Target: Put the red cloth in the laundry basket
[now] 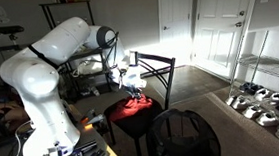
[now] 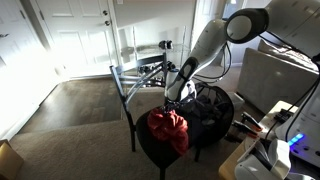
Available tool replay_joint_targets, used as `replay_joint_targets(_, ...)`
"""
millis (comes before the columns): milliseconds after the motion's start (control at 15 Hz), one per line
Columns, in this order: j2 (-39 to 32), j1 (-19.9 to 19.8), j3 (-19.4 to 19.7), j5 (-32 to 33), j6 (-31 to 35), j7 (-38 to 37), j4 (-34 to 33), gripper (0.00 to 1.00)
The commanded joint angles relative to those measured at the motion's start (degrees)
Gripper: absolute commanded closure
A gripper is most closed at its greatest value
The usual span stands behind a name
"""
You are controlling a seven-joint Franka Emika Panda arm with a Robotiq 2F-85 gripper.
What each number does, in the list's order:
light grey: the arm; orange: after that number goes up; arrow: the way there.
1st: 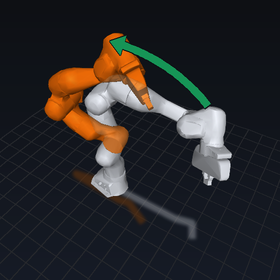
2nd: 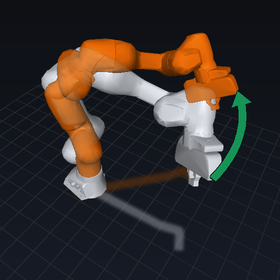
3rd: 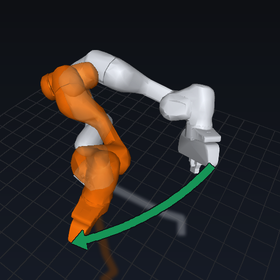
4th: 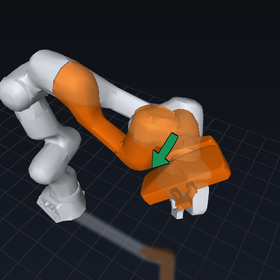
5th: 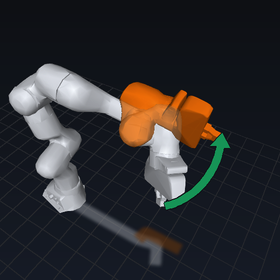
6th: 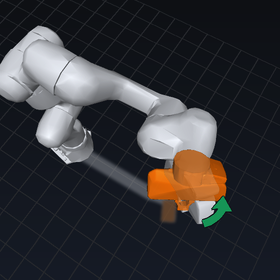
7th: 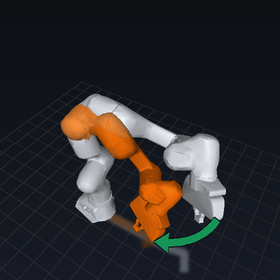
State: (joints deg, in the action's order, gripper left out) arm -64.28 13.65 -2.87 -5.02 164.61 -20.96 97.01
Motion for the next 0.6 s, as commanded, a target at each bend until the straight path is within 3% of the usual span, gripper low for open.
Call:
replay_joint_targets(0, 5.32, -3.7, -3.23, -1.62, 2.9, 5.14, 7.7, 0.96)
replay_joint_targets(267, 12.76, -5.42, -3.43, -2.32, 11.59, 5.34, 18.49, 0.93)
replay_joint_targets(533, 19.1, -4.94, -1.67, -7.12, 25.55, 2.14, 29.63, 0.94)
